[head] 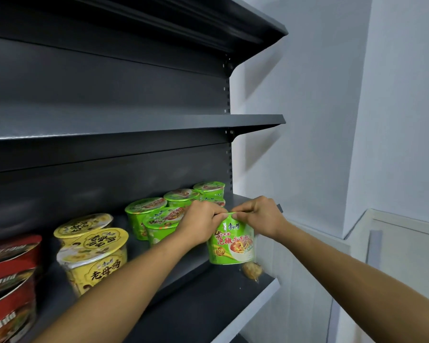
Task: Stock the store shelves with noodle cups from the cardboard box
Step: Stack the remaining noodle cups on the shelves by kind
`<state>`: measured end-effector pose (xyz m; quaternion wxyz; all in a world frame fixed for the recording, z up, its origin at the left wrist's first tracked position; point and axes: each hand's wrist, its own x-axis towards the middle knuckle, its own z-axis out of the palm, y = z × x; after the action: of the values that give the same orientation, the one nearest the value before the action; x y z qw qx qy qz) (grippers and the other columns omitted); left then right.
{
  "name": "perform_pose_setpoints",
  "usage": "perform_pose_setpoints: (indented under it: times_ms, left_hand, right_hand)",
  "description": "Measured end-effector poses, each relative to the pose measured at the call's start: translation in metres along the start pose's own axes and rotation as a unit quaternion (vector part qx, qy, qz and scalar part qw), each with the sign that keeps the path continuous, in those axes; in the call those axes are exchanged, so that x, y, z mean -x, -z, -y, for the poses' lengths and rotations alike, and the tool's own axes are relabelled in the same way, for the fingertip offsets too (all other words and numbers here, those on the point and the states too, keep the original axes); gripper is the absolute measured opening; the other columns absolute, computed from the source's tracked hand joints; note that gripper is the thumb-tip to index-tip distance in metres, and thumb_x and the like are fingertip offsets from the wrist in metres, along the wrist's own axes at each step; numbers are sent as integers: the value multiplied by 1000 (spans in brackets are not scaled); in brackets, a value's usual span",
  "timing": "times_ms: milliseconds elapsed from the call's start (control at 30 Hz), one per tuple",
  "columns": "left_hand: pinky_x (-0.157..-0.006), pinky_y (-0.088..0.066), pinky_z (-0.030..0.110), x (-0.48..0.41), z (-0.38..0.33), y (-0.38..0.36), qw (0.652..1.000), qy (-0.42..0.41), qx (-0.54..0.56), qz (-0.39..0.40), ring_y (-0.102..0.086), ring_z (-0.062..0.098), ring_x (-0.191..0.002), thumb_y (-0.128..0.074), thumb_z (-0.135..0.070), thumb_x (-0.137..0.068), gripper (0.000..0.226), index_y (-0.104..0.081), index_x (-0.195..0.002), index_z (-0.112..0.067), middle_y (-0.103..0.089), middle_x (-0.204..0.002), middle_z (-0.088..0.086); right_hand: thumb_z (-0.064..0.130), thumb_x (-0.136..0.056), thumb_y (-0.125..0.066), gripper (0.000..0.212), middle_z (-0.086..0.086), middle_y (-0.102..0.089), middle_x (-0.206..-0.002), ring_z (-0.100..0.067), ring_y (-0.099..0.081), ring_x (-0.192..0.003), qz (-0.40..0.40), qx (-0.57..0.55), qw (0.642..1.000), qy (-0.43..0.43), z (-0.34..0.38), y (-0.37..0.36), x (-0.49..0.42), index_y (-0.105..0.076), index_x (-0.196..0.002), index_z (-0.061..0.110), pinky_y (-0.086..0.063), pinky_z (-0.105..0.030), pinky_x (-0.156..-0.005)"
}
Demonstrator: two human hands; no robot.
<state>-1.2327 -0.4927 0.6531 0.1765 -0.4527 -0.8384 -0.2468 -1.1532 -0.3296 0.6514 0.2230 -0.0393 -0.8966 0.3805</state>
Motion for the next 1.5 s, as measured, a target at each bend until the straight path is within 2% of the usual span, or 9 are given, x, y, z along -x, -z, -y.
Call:
perform_pose_setpoints:
  times_ms: [200, 367, 500, 600, 733, 1000, 1267, 1367, 1500]
  left_hand:
    - [-68, -46, 32, -46, -20, -33, 1000, 18, -6, -13, -63, 18, -77, -55, -29, -94, 22, -75, -98, -22, -73, -84, 1]
    - [-68, -45, 32, -74, -30, -59, 998, 55, -13, -36, -62, 19, -75, -54, -29, -95, 24, -74, -89, -18, -71, -80, 1]
    - [-71, -49, 34, -91, -37, -72, 998, 55, -25, -32, -64, 18, -80, -54, -31, -94, 23, -75, -96, -22, -73, -86, 1]
    - [-72, -50, 33, -101, -36, -79, 998, 46, -20, -27, -65, 18, -82, -56, -31, -94, 22, -74, -104, -24, -74, -90, 1]
    - [-75, -51, 35, -113, -24, -83, 998, 53, -19, -23, -65, 19, -83, -58, -28, -92, 20, -73, -104, -21, -74, -91, 1]
    - [-93, -47, 28, -141, 12, -90, 996, 74, -44, -11, -62, 17, -104, -66, -23, -88, 27, -69, -115, -20, -69, -112, 0]
    - [-90, -49, 29, -156, 29, -109, 994, 62, -82, 40, -62, 14, -102, -64, -27, -89, 27, -68, -115, -22, -69, -113, -3]
    - [-86, -51, 32, -162, 32, -114, 989, 70, -121, 45, -62, 15, -99, -61, -30, -90, 26, -67, -115, -25, -69, -111, -4]
    - [-88, -50, 35, -172, 33, -113, 978, 68, -180, 75, -59, 18, -107, -57, -34, -91, 34, -61, -123, -25, -65, -119, -2]
  right_hand:
    - [18, -86, -67, 16, 1, -74, -97, -2, -65, -76, 22, 26, 999, 27, -44, 37, -37, -75, -100, 19, -47, -4, -64]
    - [26, -89, -63, 38, 3, -64, -123, -10, -61, -106, 81, 140, 983, 90, -72, 61, -58, -60, -127, 19, -39, -8, -84]
    - [21, -85, -69, 25, 1, -72, -107, -9, -64, -91, 75, 113, 988, 78, -90, 73, -74, -71, -111, 19, -47, -13, -81]
    - [16, -80, -74, 25, -1, -73, -102, -4, -63, -81, 71, 70, 994, 55, -103, 75, -88, -74, -105, 17, -44, -3, -67]
    - [11, -76, -77, 26, -3, -73, -103, -5, -64, -82, 60, 23, 997, 39, -114, 67, -108, -75, -102, 14, -43, 1, -65]
    - [8, -76, -77, 28, -4, -71, -110, -11, -65, -94, 48, -19, 998, 25, -129, 51, -143, -73, -104, 10, -48, -11, -81]
    - [6, -75, -78, 26, -5, -72, -106, -14, -67, -92, 78, -41, 996, 9, -159, 44, -166, -75, -100, 11, -54, -26, -87]
    - [6, -74, -78, 26, -5, -72, -106, -13, -67, -91, 97, -55, 994, 17, -169, 41, -177, -75, -100, 11, -55, -21, -82]
    - [8, -74, -79, 27, -4, -72, -107, -13, -67, -94, 121, -48, 990, 54, -177, 39, -193, -75, -100, 11, -54, -27, -89]
